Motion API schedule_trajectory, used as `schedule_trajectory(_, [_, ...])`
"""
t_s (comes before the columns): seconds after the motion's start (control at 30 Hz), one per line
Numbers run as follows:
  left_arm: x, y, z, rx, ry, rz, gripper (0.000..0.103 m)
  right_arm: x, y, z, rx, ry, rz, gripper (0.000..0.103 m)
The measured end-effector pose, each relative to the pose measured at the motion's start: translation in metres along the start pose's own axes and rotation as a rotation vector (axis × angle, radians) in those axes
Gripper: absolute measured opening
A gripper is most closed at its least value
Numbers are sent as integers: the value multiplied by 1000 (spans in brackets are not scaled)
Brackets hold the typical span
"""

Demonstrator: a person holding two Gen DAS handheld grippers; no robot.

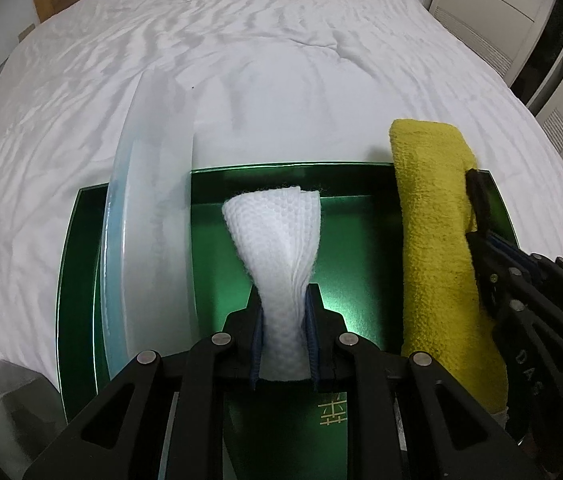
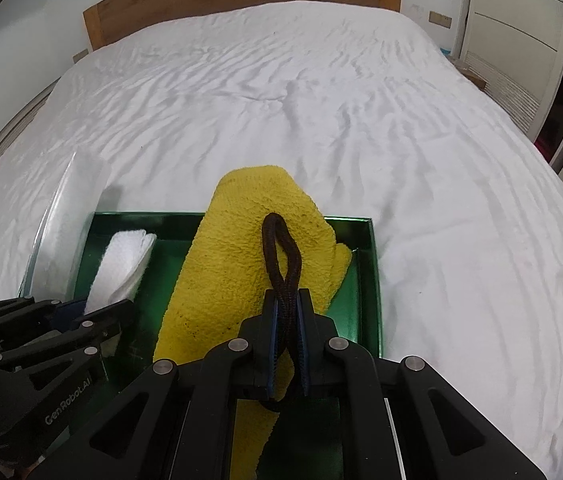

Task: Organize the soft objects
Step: 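Lower the white cloth into the tray while the right tool lowers the hair tie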

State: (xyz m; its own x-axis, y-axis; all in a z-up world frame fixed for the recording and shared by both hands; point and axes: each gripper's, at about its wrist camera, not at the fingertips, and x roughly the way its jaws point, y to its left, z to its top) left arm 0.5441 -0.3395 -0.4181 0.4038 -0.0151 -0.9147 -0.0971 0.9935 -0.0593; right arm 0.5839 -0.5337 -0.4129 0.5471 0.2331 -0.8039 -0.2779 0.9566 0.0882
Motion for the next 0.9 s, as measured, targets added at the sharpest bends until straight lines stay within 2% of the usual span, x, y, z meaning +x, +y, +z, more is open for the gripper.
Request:
schedule_trajectory(0.3, [3, 2, 5, 4, -2, 12, 18, 6, 1, 3, -9, 15, 4, 11])
schedule_trajectory(0.47, [4, 1, 7, 8, 1, 13, 23, 6, 1, 3, -7, 18, 9, 12])
schedule_trajectory(0.57, [3, 1, 8, 15, 2, 17, 28, 4, 1, 3, -8, 17, 2, 19])
schedule_trajectory(0.63, [3, 0, 8, 22, 0, 17, 29, 2, 0, 3, -4, 10, 5, 31])
schedule_trajectory(0.77, [-1, -2, 9, 34, -14, 29, 33, 0, 1, 1, -7, 7, 4, 32])
schedule_trajectory(0.9, [-5, -4, 10, 42, -25, 28, 34, -4, 1, 0, -8, 1, -2, 33])
